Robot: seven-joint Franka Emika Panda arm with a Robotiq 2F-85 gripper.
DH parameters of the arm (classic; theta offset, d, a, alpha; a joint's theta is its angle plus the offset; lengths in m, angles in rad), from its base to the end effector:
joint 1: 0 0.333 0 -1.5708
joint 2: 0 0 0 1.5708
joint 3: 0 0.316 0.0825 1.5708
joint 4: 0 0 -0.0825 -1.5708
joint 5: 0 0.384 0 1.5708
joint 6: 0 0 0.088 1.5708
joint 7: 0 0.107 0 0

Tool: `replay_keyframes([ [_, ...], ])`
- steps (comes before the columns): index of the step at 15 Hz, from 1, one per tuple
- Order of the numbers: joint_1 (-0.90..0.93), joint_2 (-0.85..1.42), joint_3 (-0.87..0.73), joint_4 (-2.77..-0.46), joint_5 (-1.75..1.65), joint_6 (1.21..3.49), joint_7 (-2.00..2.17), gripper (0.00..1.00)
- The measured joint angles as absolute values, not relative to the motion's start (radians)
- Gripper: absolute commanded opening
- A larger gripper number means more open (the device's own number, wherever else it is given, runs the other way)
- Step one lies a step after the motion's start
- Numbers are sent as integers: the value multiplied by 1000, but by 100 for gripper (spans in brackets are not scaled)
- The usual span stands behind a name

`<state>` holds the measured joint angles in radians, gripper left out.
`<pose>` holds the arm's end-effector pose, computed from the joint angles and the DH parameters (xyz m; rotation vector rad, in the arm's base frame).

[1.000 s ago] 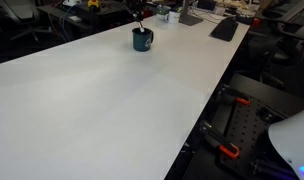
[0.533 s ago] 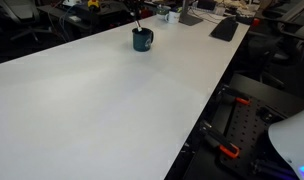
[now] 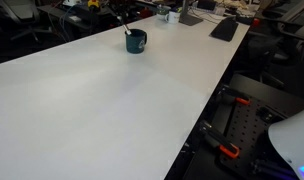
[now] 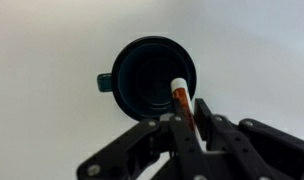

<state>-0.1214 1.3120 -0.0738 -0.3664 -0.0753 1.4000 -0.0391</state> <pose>0.7628 -0.1229 0.2496 2.9846 -0.1698 -0.4363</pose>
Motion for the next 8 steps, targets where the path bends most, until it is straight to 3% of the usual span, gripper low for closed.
replay_keyframes([
  [8,-104,1300,-74,-362,-78,1449,-39,4],
])
